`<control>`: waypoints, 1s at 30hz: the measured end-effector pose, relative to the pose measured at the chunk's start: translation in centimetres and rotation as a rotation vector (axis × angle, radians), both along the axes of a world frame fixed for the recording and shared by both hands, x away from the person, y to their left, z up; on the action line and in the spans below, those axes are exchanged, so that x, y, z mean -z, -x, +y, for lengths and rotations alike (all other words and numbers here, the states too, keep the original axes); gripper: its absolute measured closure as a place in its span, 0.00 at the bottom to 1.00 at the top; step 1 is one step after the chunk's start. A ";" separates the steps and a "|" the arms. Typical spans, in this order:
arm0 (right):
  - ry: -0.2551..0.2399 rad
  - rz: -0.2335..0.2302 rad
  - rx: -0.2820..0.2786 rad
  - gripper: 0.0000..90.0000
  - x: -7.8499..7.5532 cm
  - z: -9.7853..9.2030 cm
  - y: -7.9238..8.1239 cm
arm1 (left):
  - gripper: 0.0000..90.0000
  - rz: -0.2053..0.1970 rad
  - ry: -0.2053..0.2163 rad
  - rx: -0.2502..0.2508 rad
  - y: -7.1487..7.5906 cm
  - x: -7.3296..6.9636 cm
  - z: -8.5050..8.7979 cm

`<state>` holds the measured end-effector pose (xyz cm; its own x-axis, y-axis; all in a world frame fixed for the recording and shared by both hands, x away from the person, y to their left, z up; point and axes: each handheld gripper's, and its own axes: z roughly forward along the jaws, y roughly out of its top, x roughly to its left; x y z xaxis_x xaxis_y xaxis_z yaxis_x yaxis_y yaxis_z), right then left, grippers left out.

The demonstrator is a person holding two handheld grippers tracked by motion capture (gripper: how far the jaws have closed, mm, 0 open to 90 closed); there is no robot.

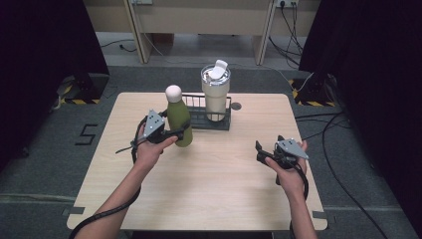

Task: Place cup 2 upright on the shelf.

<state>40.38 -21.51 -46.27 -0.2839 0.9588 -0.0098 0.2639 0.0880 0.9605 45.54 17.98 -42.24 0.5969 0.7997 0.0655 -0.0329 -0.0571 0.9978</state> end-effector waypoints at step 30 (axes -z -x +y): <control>-0.003 0.015 0.005 0.17 0.3 -0.2 -0.1 | 0.23 -0.030 0.018 -0.016 -1.7 -2.2 -0.3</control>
